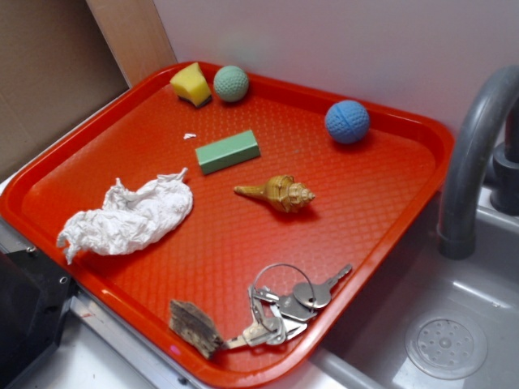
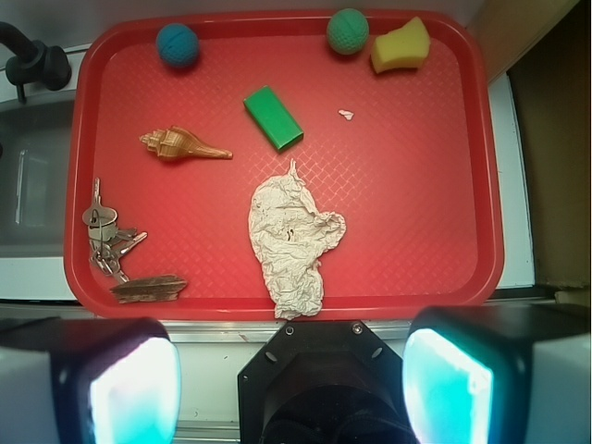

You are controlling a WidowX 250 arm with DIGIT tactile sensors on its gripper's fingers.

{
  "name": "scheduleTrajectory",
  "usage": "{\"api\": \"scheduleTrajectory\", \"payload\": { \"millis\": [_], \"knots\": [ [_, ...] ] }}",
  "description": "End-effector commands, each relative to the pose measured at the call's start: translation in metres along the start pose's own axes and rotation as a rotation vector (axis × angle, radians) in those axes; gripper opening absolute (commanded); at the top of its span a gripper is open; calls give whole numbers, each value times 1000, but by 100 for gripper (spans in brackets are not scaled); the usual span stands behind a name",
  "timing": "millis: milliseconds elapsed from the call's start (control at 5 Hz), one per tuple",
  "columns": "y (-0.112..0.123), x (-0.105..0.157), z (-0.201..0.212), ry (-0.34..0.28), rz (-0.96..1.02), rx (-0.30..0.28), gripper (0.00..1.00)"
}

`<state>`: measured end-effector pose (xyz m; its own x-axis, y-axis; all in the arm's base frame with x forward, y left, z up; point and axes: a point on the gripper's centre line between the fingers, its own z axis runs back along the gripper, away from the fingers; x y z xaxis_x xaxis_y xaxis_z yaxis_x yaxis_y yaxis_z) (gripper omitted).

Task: Grab the green ball.

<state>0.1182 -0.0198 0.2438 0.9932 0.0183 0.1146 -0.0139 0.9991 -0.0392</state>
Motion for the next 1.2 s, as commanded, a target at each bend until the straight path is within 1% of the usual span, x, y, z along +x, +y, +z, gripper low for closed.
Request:
{"api": "scheduleTrajectory", "payload": {
  "millis": [0,200,400,600,800,1000],
  "knots": [
    [0,0,0,0,0,0,100],
    [17,44,-55,-185,105,233,100],
    [35,89,-101,-178,114,306,100],
    [42,134,-138,-168,93,378,100],
    [60,181,-174,-164,7,358,100],
    [72,201,-186,-141,10,312,100]
  ]
}}
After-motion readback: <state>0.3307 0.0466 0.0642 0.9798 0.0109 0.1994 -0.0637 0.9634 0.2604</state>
